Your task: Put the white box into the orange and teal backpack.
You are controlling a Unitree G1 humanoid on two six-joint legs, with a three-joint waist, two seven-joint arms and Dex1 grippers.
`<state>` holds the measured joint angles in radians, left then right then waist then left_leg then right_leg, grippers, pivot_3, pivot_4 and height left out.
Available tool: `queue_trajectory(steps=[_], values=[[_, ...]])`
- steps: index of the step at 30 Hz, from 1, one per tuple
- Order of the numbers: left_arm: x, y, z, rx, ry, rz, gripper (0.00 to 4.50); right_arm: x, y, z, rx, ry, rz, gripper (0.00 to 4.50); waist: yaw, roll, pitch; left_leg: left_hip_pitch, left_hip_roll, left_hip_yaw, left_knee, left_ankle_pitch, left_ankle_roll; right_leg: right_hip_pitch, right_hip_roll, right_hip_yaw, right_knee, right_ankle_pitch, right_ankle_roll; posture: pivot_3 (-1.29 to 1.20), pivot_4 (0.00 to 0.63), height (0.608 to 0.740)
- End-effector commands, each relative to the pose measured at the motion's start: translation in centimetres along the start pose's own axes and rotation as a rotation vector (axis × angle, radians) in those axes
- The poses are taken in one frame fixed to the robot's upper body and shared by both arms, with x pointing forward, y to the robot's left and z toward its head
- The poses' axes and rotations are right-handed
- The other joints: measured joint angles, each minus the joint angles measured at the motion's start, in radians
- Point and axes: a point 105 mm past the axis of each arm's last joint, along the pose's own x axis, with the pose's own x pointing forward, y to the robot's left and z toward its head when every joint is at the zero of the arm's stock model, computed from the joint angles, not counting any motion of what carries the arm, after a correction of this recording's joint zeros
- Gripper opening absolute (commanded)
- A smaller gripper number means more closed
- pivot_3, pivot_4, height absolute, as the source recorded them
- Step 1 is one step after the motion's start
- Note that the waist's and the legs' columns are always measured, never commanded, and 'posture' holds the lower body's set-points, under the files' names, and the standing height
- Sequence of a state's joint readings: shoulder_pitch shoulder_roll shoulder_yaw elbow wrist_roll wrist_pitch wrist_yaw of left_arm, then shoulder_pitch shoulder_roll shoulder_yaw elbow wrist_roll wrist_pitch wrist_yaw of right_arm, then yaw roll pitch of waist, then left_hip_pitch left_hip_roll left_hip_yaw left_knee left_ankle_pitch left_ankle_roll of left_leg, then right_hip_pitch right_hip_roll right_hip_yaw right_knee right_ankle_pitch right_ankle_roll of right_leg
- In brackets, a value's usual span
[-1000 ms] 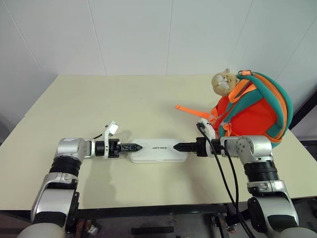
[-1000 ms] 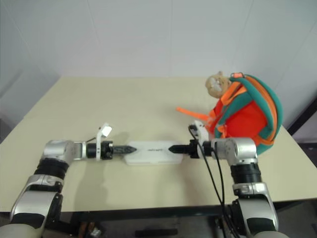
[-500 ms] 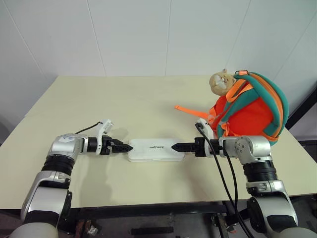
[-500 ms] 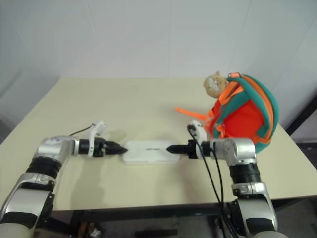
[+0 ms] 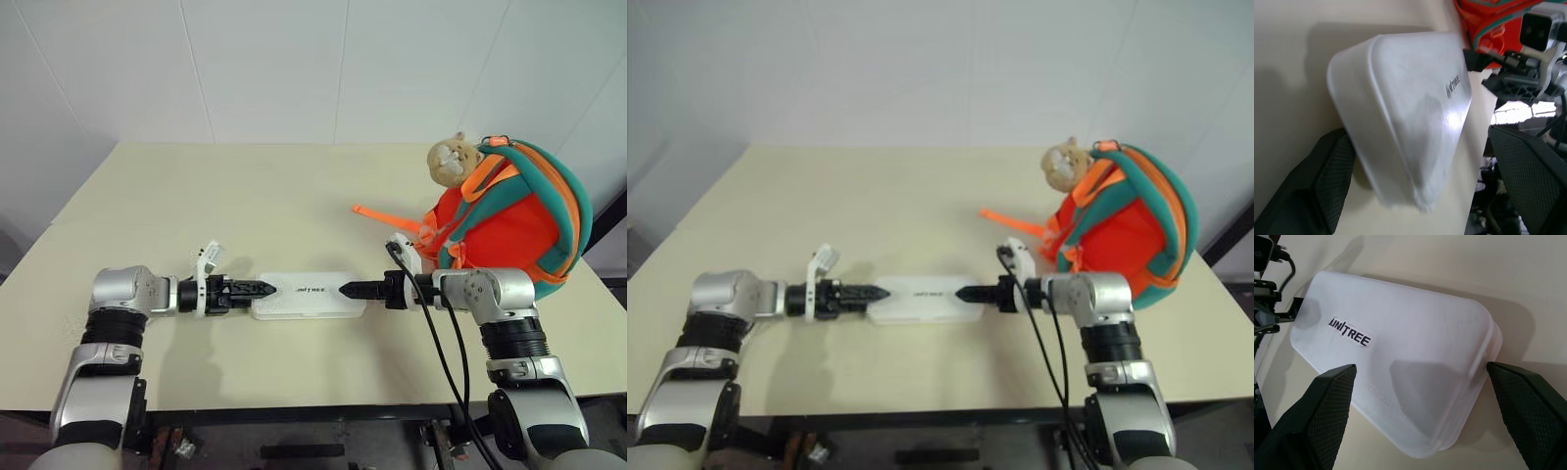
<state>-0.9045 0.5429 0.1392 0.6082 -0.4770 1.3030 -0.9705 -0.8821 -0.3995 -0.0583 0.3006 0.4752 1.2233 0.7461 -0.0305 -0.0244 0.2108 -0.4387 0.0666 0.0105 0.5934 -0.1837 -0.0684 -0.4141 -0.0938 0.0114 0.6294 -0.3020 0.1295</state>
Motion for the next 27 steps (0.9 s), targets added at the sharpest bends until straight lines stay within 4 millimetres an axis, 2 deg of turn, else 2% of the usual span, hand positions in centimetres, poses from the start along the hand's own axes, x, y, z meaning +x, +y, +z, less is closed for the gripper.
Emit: queue_trajectory(steps=[1, 11, 14, 22, 23, 27], values=[[0.8, -0.8, 0.6, -0.016, -0.045, -0.060, 4.49, 0.2, 1.1, 1.0, -0.033, -0.026, 0.041, 4.50, 0.003, 0.000, 0.000, 0.000, 0.000, 0.000, 0.000, 0.000, 0.000, 0.000, 0.000, 0.000, 0.000, 0.000, 0.000, 0.00, 0.150, 0.740], [1.9, -1.6, 1.0, -0.056, -0.084, -0.131, 4.49, -0.1, 1.1, 0.9, -0.032, -0.031, 0.038, 4.50, 0.003, 0.000, 0.000, 0.000, 0.000, 0.000, 0.001, 0.000, 0.000, 0.001, 0.000, 0.000, 0.001, 0.001, 0.001, 0.00, 0.150, 0.740], [1.8, -1.8, 1.3, -0.051, -0.092, -0.143, 3.93, 0.0, 1.1, 0.8, -0.031, -0.032, 0.039, 4.50, 0.003, 0.000, 0.000, 0.000, 0.000, 0.000, 0.001, 0.000, 0.000, 0.001, 0.000, 0.000, 0.000, 0.001, 0.001, 0.00, 0.150, 0.740], [0.7, -2.5, 2.0, -0.033, -0.112, -0.168, 1.45, -0.3, 1.0, 1.0, -0.040, -0.047, 0.035, 4.50, 0.001, 0.000, 0.000, 0.000, 0.000, 0.000, 0.001, 0.001, -0.001, 0.001, 0.000, 0.000, 0.001, 0.001, 0.001, 0.00, 0.150, 0.740], [0.5, -2.7, 2.2, -0.023, -0.119, -0.173, 1.31, -0.7, 1.1, 1.3, -0.049, -0.064, 0.035, 4.50, 0.001, 0.000, 0.000, 0.001, 0.000, 0.000, 0.001, 0.001, -0.001, 0.001, 0.000, 0.000, 0.001, 0.001, 0.001, 0.00, 0.150, 0.740], [-0.2, -3.2, 2.6, -0.008, -0.144, -0.197, 1.28, -1.9, 1.1, 1.9, -0.088, -0.117, 0.028, 4.50, 0.003, 0.000, 0.000, 0.000, 0.000, 0.000, 0.001, 0.001, -0.001, 0.001, 0.000, 0.000, 0.002, 0.001, 0.001, 0.00, 0.150, 0.740]])
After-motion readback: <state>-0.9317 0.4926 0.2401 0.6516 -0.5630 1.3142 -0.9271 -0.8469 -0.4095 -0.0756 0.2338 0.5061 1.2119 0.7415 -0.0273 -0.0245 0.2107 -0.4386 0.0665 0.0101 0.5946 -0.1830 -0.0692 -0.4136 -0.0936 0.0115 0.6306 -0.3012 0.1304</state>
